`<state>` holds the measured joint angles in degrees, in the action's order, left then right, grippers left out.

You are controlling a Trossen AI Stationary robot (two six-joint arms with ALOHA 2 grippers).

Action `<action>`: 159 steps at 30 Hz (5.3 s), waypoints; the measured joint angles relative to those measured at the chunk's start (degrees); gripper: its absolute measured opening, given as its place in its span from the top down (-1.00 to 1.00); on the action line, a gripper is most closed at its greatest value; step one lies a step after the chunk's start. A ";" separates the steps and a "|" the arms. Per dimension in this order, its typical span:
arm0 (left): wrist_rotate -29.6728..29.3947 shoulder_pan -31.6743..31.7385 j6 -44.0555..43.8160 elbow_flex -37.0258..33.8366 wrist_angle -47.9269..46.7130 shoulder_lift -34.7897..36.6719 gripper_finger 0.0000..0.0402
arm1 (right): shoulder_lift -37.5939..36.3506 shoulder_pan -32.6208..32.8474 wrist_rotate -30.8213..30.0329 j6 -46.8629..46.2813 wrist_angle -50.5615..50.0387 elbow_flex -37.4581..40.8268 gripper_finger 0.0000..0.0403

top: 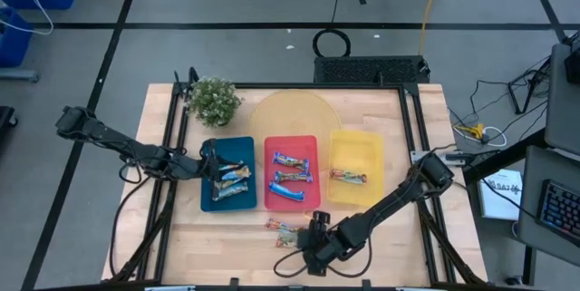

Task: Pick and place Granola Bars by type
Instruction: Put the red granola bar into the yellow bin

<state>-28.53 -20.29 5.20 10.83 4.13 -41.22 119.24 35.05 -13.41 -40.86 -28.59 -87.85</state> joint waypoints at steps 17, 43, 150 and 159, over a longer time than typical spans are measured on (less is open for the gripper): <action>-0.04 0.01 -0.66 0.00 0.44 -0.01 0.76 | 4.48 -0.72 -0.15 5.67 0.63 -0.04 0.35; -0.04 0.01 -0.60 0.00 0.37 -0.01 0.76 | -22.50 0.01 -18.18 2.82 -35.67 0.15 0.76; 0.52 0.01 -1.01 0.04 0.34 -0.01 0.76 | 8.53 -10.73 6.18 35.83 -4.95 -18.01 0.08; 0.50 0.00 -0.99 0.04 0.35 -0.01 0.76 | 8.52 -11.38 3.19 36.19 -2.94 -13.59 0.16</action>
<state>-28.03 -20.29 4.21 10.87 4.48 -41.23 127.76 23.67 -10.22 -4.67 -31.53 -101.44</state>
